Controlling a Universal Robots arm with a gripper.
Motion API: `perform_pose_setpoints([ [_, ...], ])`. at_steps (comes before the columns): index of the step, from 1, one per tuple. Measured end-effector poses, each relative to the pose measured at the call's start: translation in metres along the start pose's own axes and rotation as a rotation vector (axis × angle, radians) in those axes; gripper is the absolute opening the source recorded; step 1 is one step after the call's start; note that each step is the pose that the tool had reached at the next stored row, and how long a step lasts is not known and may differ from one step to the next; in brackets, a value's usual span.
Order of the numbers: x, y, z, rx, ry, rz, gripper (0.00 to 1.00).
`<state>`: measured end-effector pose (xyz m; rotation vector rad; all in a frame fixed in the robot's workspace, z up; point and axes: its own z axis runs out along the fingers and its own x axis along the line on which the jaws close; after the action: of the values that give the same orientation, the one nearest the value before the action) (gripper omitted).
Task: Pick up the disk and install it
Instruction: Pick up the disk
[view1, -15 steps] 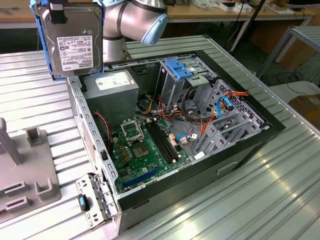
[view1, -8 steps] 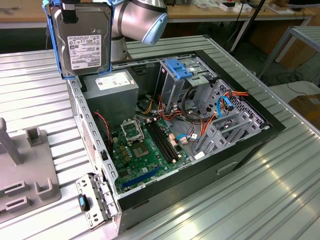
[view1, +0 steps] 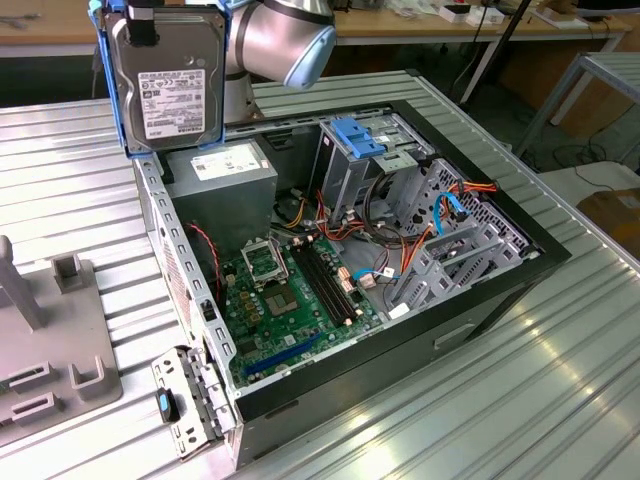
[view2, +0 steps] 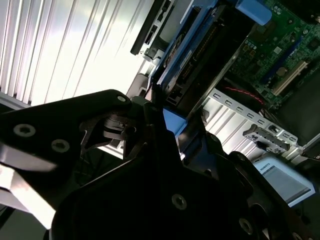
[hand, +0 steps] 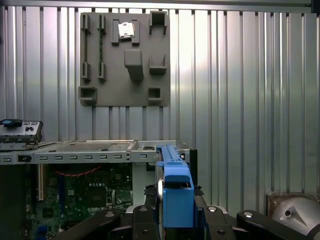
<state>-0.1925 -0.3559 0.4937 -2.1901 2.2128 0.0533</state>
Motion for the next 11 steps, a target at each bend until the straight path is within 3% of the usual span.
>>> perform_pose_setpoints([
  [9,-0.0002,-0.0261,-0.0001,0.0001,-0.0001,0.0,0.36],
  [11,-0.0004,-0.0352,-0.0002,0.0,0.0,0.0,0.36],
])
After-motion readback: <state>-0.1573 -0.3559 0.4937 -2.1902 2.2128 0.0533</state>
